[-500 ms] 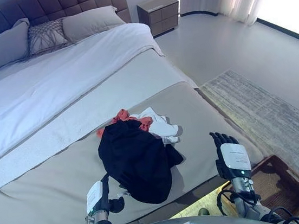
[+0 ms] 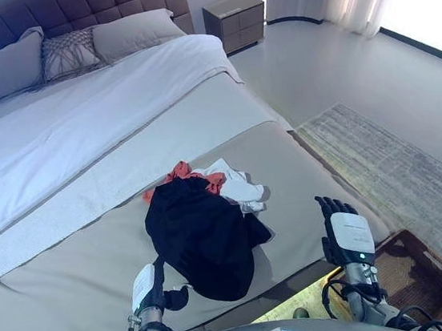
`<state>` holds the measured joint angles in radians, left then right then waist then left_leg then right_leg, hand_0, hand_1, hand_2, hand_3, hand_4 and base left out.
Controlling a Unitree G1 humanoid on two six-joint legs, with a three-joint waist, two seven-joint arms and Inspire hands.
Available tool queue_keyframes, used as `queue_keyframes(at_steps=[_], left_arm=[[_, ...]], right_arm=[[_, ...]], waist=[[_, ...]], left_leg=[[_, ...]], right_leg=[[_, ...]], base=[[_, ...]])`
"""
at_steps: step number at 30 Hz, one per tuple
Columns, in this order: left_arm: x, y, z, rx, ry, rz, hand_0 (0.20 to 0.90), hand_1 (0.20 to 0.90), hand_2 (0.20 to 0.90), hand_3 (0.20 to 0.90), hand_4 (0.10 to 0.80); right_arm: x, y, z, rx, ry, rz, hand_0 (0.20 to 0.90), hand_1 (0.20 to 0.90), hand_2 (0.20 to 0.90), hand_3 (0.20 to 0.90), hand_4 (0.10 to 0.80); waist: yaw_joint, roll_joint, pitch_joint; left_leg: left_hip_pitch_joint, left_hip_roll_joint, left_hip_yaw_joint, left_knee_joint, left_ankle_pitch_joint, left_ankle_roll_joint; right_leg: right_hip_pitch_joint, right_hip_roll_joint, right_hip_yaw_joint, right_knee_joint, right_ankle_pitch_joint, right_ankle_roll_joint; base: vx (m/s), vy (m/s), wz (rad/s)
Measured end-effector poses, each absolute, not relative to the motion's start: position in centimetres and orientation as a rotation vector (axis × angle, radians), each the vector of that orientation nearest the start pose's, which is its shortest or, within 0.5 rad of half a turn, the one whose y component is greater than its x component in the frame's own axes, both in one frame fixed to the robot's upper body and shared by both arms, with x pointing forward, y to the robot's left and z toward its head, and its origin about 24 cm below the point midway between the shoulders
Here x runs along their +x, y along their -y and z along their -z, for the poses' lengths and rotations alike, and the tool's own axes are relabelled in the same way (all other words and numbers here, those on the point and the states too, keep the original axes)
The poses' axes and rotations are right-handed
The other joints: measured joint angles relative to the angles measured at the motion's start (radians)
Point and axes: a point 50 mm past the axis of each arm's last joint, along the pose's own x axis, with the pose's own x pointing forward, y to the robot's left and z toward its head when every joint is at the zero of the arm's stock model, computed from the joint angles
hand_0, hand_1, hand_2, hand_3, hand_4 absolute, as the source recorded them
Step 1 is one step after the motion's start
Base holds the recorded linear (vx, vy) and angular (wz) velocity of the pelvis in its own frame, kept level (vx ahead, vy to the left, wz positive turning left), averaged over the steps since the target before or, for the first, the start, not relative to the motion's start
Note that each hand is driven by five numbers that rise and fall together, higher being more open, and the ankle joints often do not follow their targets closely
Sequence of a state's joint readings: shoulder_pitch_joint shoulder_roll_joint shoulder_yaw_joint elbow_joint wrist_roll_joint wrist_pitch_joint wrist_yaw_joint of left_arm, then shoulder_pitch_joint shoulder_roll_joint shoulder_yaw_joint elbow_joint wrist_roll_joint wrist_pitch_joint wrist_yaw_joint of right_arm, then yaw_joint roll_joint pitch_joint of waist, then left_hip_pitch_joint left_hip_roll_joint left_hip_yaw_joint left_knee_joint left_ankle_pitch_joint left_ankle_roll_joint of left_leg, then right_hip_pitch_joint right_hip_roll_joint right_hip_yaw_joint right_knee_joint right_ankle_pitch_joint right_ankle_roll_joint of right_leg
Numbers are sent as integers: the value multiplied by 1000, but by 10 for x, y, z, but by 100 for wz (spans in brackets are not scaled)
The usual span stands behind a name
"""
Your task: Pick up the clothes from the bed and place them into the basket
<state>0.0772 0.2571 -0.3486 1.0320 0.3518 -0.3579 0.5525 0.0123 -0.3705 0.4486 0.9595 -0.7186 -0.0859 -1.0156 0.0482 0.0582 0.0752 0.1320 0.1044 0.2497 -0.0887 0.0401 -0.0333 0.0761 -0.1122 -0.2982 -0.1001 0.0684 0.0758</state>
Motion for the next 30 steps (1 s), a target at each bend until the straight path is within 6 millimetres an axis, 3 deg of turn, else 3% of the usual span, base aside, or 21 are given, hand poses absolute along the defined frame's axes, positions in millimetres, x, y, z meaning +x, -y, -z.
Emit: queue_keyframes(at_steps=[8, 10, 13, 22, 26, 30], left_arm=[[126, -210, 129, 754, -578, -68, 900, 900, 900, 900, 800], [132, -210, 127, 728, -572, -92, 900, 900, 900, 900, 800], [143, -208, 123, 721, -544, -89, 900, 900, 900, 900, 800], [136, -214, 121, 705, -539, -117, 900, 900, 900, 900, 800], [150, -216, 109, 672, -466, -159, 900, 900, 900, 900, 800], [156, -219, 103, 649, -439, -194, 900, 900, 900, 900, 800]], right_arm=[[154, 235, 98, -1385, -196, 191, 900, 900, 900, 900, 800], [156, 236, 97, -1390, -193, 188, 900, 900, 900, 900, 800], [159, 241, 94, -1394, -189, 205, 900, 900, 900, 900, 800], [165, 245, 91, -1305, -238, 261, 900, 900, 900, 900, 800], [183, 245, 81, -1211, -263, 249, 900, 900, 900, 900, 800], [227, 232, 52, -1129, -148, 251, 900, 900, 900, 900, 800]], waist=[[4, -8, 3], [5, -12, 6], [4, -7, 9], [10, 1, 10], [42, -4, 13], [72, -7, 17]], left_leg=[[-8, 3, -11, 35, -2, 11], [-38, 7, -48, 67, 0, 11], [-51, 14, -61, 62, -2, 12], [-16, 15, -67, -3, -1, 4], [-9, 8, -94, 0, 11, -10], [-7, 7, -117, 0, 15, -16]], right_leg=[[2, 3, 20, 0, 0, 0], [-3, -4, 17, 0, -1, 0], [-11, -5, 1, 0, -1, 1], [1, 4, -1, 0, -1, 1], [23, 6, -26, 0, -1, 1], [36, 5, -51, 0, -4, 5]], base=[[-11, -20, -2], [-99, 104, 5], [-18, 88, 14], [64, 46, 1], [38, -2, 18], [42, -8, 17]])
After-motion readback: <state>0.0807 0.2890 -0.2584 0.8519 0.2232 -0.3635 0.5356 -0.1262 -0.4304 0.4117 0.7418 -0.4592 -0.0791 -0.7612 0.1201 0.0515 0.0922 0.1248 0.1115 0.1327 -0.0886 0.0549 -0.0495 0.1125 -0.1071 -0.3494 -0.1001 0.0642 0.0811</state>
